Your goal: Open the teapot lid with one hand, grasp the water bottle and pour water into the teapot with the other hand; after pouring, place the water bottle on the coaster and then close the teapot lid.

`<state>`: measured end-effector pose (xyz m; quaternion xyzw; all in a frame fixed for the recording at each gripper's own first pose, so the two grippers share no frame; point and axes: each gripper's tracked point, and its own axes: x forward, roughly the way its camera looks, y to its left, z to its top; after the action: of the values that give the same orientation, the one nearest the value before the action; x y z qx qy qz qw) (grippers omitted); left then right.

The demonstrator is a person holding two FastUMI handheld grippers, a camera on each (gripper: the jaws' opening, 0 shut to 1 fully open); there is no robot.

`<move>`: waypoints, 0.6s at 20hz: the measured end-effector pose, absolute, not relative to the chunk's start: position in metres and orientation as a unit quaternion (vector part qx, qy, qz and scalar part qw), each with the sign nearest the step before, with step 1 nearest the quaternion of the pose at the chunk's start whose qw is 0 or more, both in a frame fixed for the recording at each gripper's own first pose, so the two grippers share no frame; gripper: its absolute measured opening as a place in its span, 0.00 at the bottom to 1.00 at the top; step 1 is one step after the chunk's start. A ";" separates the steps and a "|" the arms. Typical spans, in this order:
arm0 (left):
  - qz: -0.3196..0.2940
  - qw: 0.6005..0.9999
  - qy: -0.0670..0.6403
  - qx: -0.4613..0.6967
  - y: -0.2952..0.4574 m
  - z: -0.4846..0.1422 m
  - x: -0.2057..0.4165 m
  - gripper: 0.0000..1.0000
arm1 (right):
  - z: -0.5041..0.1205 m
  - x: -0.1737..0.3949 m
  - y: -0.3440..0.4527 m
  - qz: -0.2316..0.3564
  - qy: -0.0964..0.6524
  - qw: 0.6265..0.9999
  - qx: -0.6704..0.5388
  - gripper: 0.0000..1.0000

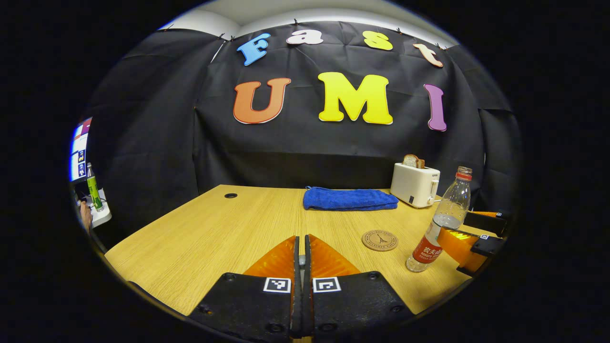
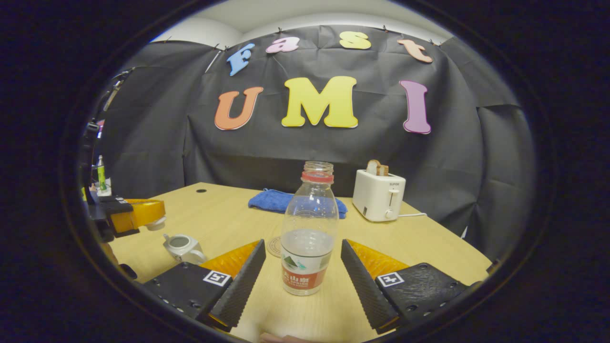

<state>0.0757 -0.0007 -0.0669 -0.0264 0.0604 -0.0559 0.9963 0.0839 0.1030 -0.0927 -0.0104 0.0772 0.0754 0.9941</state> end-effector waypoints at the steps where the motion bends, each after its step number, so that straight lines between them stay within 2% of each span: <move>1: -0.053 0.997 0.058 -0.020 0.005 -0.063 0.073 0.03 | -0.093 0.090 0.103 0.074 0.079 0.994 -0.008 0.95; 3: -0.044 0.997 0.056 -0.015 0.017 -0.056 0.070 0.03 | -0.094 0.101 0.102 0.066 0.079 0.995 -0.009 0.98; 6: -0.050 0.997 0.054 -0.020 0.024 -0.045 0.061 0.03 | -0.096 0.111 0.103 0.066 0.082 0.994 -0.002 0.95; 8: -0.055 0.997 0.051 -0.019 0.026 -0.039 0.056 0.03 | -0.098 0.115 0.103 0.061 0.085 0.994 -0.006 0.92; 9: -0.062 0.997 0.053 -0.015 0.026 -0.039 0.054 0.03 | -0.097 0.117 0.104 0.061 0.084 0.995 -0.008 0.79; 12: -0.064 0.997 0.053 -0.010 0.037 -0.034 0.050 0.03 | -0.095 0.111 0.109 0.058 0.086 0.994 -0.030 0.77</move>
<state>0.0502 0.0374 -0.0335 -0.0103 0.0528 -0.0635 0.9965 0.1115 0.1092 -0.0953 -0.0299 0.0859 0.0584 0.9941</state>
